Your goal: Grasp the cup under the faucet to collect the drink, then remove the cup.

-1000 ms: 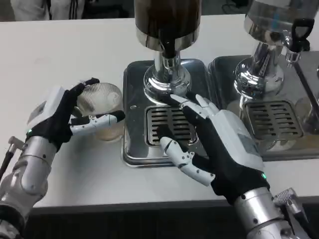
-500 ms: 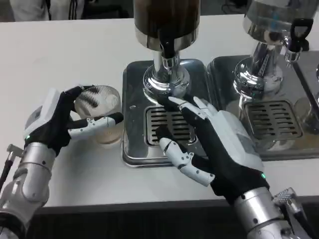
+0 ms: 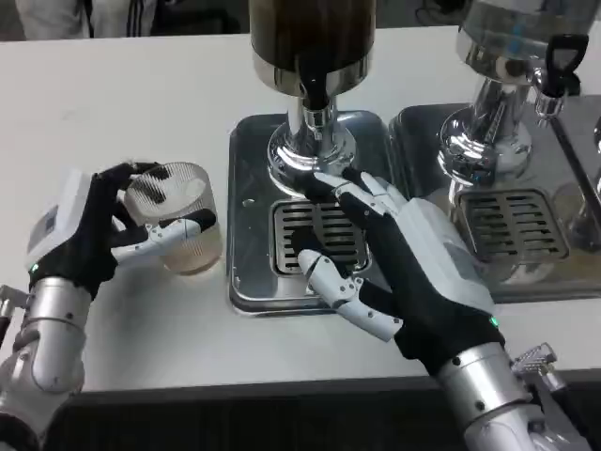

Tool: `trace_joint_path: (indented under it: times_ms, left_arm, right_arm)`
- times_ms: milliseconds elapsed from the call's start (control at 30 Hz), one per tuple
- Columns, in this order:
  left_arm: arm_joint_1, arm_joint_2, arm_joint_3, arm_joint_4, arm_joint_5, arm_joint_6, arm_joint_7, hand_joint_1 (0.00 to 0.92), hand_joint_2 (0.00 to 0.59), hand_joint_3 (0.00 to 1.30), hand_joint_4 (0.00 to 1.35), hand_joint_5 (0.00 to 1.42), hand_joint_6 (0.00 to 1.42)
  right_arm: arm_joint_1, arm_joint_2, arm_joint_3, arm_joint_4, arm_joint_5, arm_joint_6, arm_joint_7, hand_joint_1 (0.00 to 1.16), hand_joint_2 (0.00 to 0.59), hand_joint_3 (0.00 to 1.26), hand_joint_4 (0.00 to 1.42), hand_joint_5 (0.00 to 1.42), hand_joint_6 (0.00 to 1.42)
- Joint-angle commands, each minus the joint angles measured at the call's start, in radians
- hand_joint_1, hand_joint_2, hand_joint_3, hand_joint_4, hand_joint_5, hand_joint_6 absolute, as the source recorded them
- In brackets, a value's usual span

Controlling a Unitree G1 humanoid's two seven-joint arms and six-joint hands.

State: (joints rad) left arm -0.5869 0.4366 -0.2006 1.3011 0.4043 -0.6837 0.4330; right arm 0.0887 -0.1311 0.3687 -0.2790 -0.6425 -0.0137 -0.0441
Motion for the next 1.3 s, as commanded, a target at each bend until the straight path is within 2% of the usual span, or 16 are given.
trace_joint_path:
  times_ms: [33, 167, 333, 667, 1033, 1300]
  left_arm:
    - [0.008, 0.034, 0.014, -0.022, 0.002, -0.044, 0.027, 0.519, 0.080, 0.55, 0.57, 0.92, 1.20]
    - [0.011, 0.041, 0.019, -0.023, -0.001, -0.051, 0.030, 0.517, 0.080, 0.56, 0.57, 0.92, 1.20]
    - [0.009, 0.055, 0.029, -0.043, 0.002, -0.101, 0.034, 0.516, 0.075, 0.56, 0.58, 0.92, 1.20]
    - [-0.032, 0.061, -0.015, -0.081, 0.067, -0.198, 0.000, 0.509, 0.068, 0.57, 0.59, 0.92, 1.20]
    - [-0.091, 0.035, -0.044, -0.054, 0.092, -0.166, -0.081, 0.507, 0.066, 0.58, 0.59, 0.92, 1.19]
    - [-0.130, 0.004, -0.068, -0.034, 0.099, -0.133, -0.130, 0.507, 0.066, 0.58, 0.59, 0.92, 1.19]
  right_arm:
    - [-0.020, -0.001, 0.002, 0.019, 0.012, -0.022, -0.003, 0.21, 0.418, 0.24, 0.26, 0.06, 0.00]
    - [-0.019, 0.000, 0.002, 0.026, 0.014, -0.026, -0.005, 0.22, 0.417, 0.24, 0.26, 0.06, 0.00]
    - [-0.019, 0.004, -0.001, 0.027, 0.015, -0.027, -0.012, 0.22, 0.417, 0.24, 0.26, 0.06, 0.00]
    - [-0.020, 0.020, -0.001, 0.050, 0.010, -0.045, -0.058, 0.23, 0.426, 0.23, 0.23, 0.06, 0.02]
    - [0.010, 0.041, 0.005, 0.066, 0.003, -0.071, -0.145, 0.24, 0.426, 0.21, 0.21, 0.06, 0.03]
    - [0.040, 0.049, -0.007, 0.053, -0.002, -0.081, -0.197, 0.24, 0.426, 0.21, 0.20, 0.06, 0.04]
